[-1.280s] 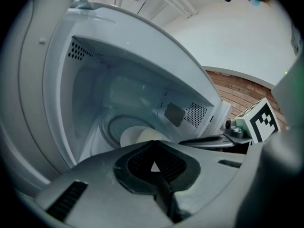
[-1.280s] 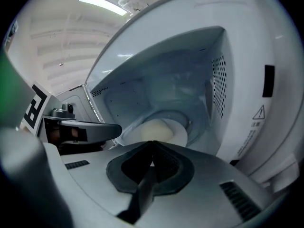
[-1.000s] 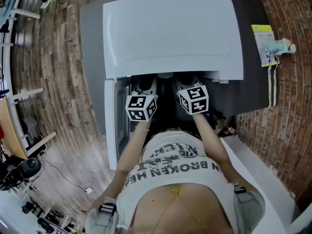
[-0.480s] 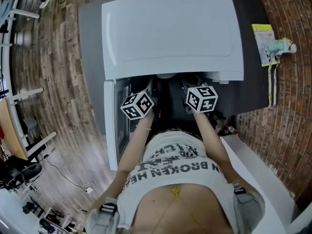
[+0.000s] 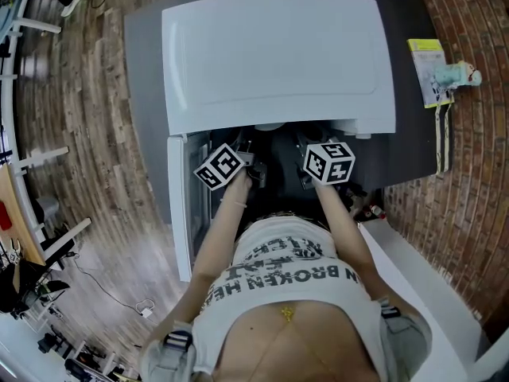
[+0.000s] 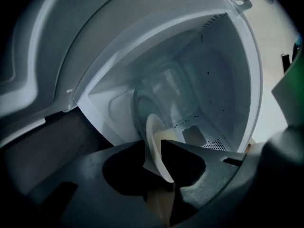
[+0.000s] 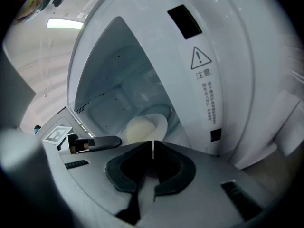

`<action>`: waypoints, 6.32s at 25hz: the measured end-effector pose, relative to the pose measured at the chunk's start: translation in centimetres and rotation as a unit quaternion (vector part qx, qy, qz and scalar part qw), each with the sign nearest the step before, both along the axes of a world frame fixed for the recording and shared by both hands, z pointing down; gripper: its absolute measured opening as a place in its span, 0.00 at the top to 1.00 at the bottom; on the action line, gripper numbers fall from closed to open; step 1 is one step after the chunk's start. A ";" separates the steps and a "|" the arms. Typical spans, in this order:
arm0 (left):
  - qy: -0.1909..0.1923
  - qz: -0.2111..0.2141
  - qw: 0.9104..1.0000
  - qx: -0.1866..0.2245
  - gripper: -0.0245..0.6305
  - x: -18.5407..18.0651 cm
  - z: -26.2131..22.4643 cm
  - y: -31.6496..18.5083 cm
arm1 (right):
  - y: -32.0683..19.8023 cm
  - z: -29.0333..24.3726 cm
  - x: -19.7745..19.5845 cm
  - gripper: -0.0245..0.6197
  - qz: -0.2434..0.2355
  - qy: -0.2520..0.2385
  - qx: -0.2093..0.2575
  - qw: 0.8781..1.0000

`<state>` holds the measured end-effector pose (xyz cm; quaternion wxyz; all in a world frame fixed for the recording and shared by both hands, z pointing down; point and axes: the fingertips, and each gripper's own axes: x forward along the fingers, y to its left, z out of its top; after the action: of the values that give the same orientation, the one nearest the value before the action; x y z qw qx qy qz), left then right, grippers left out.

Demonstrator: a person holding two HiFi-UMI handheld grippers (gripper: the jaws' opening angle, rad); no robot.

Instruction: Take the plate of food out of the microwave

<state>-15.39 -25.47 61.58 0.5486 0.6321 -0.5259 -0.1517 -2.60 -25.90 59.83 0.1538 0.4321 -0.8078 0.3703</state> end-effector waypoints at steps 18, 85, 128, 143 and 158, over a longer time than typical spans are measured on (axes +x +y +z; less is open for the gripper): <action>0.061 -0.039 0.997 -0.019 0.90 -0.3 0.4 0.1 | 0.3 0.5 0.1 0.95 0.043 -0.104 -0.055 0.992; 0.069 -0.025 0.997 0.014 0.92 1.2 -3.0 4.2 | 2.3 -0.8 -0.6 0.85 0.046 -0.201 -0.082 0.975; 0.059 -0.119 0.991 0.032 0.92 7.3 -4.6 13.6 | 9.6 -2.1 4.8 0.85 -0.051 -0.198 -0.102 0.974; 0.059 -0.115 0.991 0.045 0.92 5.9 -5.2 15.8 | 11.8 -2.8 3.3 0.85 -0.058 -0.199 -0.094 0.974; 0.069 -0.067 0.995 0.038 0.92 3.5 -5.0 21.1 | 18.2 -2.8 1.3 0.85 -0.017 -0.186 -0.088 0.978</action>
<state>-11.86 -4.37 56.58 0.5473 0.6043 -0.5218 -0.2509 -1.28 -7.72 56.99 0.0445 0.3268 -0.7937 0.5111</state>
